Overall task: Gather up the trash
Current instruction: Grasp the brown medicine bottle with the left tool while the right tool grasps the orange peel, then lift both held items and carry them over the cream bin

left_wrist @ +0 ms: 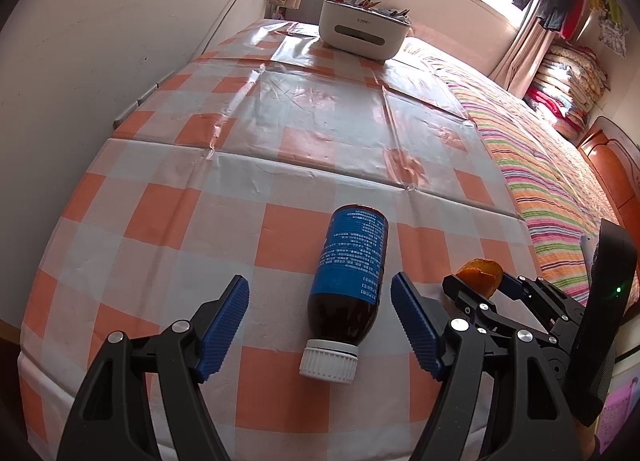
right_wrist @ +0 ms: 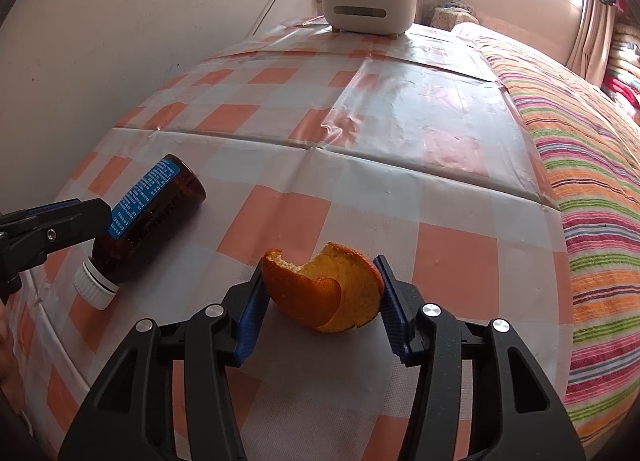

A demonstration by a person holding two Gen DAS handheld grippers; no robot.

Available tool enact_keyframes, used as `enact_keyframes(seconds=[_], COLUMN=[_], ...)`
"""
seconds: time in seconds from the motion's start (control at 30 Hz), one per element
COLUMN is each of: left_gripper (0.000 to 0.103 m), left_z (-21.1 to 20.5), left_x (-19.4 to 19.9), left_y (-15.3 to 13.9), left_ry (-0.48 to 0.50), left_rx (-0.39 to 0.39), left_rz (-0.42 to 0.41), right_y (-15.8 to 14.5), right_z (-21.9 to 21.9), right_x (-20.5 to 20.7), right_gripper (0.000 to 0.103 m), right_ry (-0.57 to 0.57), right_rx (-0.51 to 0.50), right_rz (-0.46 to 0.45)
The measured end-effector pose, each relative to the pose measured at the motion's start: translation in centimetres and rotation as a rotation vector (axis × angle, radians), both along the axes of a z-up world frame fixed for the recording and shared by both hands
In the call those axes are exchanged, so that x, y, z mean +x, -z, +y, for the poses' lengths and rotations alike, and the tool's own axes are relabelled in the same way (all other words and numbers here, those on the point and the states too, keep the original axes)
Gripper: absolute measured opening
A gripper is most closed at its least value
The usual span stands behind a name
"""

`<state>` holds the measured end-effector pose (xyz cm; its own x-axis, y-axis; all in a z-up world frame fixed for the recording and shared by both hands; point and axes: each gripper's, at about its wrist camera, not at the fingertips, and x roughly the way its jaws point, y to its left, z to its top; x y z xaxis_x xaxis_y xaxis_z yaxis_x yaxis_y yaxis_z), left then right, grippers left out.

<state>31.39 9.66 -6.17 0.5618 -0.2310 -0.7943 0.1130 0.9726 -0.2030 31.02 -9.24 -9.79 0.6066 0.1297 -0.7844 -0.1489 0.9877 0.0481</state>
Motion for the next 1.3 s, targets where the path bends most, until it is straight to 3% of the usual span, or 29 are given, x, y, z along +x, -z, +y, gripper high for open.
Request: enact_keyframes(seconds=[0.2, 0.47, 0.77, 0.8, 0.87, 0.93, 1.03, 1.13, 1.3], left_gripper=[0.071, 0.071, 0.071, 0.070, 0.052, 0.041, 0.041, 0.041, 0.041], left_z=[-0.5, -1.4, -2.4, -2.4, -2.6, -2.9, -3.3, -3.4, -5.1], left_x=[0.3, 0.8, 1.1, 1.2, 1.4, 1.7, 1.3, 0.8, -0.9], left_y=[0.2, 0.6, 1.5, 1.6, 2.1, 2.9, 3.1, 3.1, 1.7], left_ry=[0.010, 0.023, 0.029, 0.027, 0.032, 0.042, 0.033, 0.020, 0.032], left_rx=[0.022, 0.059, 0.116, 0.120, 0.127, 0.139, 0.171, 0.145, 0.166], left_rz=[0.004, 0.008, 0.019, 0.020, 0.038, 0.069, 0.042, 0.026, -0.058], right_y=[-0.5, -0.6, -2.3, -2.5, -2.8, -3.2, -3.7, -4.3, -5.6], right_z=[-0.6, -1.8, -2.6, -2.7, -2.9, -3.2, -3.8, -4.7, -6.3], right_x=[-0.7, -2.1, -4.1, -4.3, -4.8, -5.3, -6.1, -7.2, -8.9], right_gripper=[0.030, 0.029, 0.029, 0.029, 0.029, 0.029, 0.029, 0.029, 0.029], right_ry=[0.014, 0.041, 0.063, 0.065, 0.068, 0.072, 0.081, 0.093, 0.112], right_rx=[0.027, 0.091, 0.147, 0.152, 0.160, 0.165, 0.163, 0.162, 0.150], right_rz=[-0.019, -0.005, -0.050, -0.054, -0.062, -0.073, -0.088, -0.106, -0.138])
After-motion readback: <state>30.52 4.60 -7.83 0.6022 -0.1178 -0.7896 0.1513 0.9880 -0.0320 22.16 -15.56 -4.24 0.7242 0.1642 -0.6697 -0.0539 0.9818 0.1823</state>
